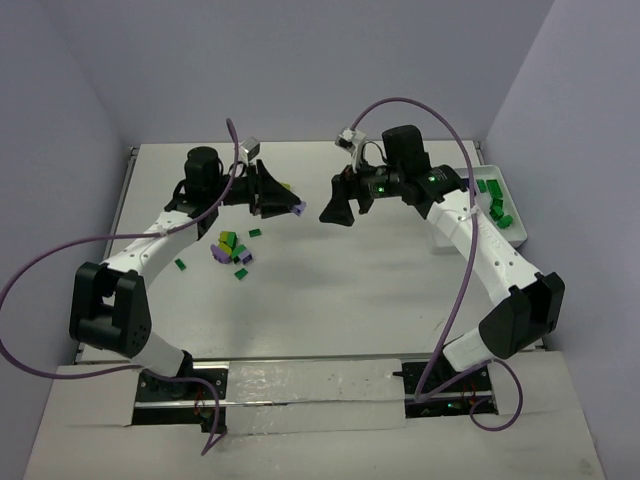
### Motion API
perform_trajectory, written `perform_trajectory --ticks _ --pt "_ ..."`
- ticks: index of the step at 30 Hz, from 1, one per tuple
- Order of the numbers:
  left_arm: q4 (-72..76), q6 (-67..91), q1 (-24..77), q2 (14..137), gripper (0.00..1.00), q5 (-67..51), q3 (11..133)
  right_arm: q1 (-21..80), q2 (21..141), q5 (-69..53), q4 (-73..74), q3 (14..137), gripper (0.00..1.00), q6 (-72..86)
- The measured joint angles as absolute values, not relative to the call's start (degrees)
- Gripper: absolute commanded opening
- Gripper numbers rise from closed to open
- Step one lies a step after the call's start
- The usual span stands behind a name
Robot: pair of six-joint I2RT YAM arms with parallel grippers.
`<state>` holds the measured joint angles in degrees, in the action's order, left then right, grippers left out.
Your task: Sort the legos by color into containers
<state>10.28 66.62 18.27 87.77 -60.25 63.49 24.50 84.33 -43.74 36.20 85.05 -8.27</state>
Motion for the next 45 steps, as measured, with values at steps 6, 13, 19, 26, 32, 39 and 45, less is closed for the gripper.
perform_trajectory --ticks 6,13,19,26,32,39,45 --pt "11.0 76.0 17.8 87.9 0.0 -59.3 60.7 27.2 85.0 -41.0 34.1 87.1 0.9 -5.5" --pt "13.2 80.4 17.8 87.9 0.0 -59.2 60.6 30.8 90.6 -37.3 33.5 93.4 0.89 -3.7" --pt "14.7 82.5 17.9 87.9 0.0 -59.2 60.5 33.5 94.4 -34.8 34.9 96.2 0.79 -4.1" --pt "16.6 84.1 17.9 87.9 0.14 -58.2 60.1 34.3 95.7 -34.0 36.0 97.6 0.26 -4.5" --pt "17.0 85.0 17.5 87.9 0.99 -57.4 59.2 34.9 95.3 -32.2 35.3 96.8 0.0 -5.8" --pt "2.4 65.6 12.5 88.1 0.99 -54.2 66.2 25.4 90.0 -30.4 36.5 89.7 0.0 -8.0" --pt "-12.9 39.3 10.3 86.2 0.99 -38.1 77.5 1.9 87.4 -22.8 40.2 85.8 0.0 -14.4"
